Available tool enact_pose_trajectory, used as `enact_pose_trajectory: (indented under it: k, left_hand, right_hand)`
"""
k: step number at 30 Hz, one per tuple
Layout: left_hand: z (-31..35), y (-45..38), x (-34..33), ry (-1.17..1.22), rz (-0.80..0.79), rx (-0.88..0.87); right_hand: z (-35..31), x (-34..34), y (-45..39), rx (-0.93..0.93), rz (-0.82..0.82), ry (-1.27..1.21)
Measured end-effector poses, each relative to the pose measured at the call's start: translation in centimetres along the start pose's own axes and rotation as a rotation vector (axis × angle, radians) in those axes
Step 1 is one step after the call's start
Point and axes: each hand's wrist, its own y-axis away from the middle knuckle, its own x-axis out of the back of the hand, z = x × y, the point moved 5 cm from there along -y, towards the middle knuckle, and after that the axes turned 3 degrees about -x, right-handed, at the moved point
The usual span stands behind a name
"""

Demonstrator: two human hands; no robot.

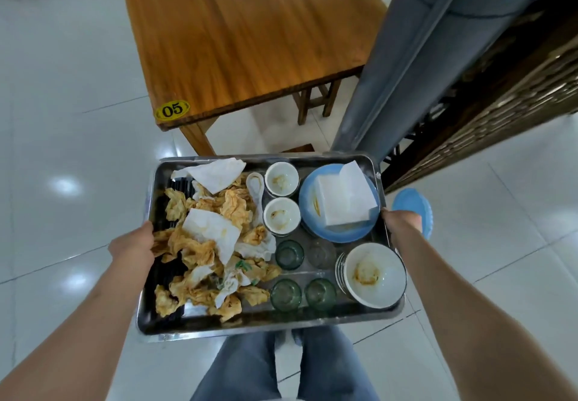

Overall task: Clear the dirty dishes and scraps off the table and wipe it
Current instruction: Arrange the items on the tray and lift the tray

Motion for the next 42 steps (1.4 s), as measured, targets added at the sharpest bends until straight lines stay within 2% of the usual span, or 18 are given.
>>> enact_pose_trajectory:
  k: [8,20,32,42]
  left_hand:
    - [1.8,2.9,-0.1,-0.063,-0.124,-0.054]
    - [3.6,12.0,-4.4,-0.213,-0.253,-0.290]
    - [-3.9,27.4,-9.9,-0.359,-0.427,-0.411]
    - [-12.4,42.7,-18.5,-0.402,-0.576,-0.418]
  right_hand:
    - [5.2,4.5,2.1,-0.078,0.023,-0.084]
    - [14.4,13.9,4.5,-0.213,0.131,-0.153]
    - [28.2,28.5,2.7,-0.414,0.169,-0.296]
    - [39.3,42.0,-1.0,-0.491,0.324,-0.547]
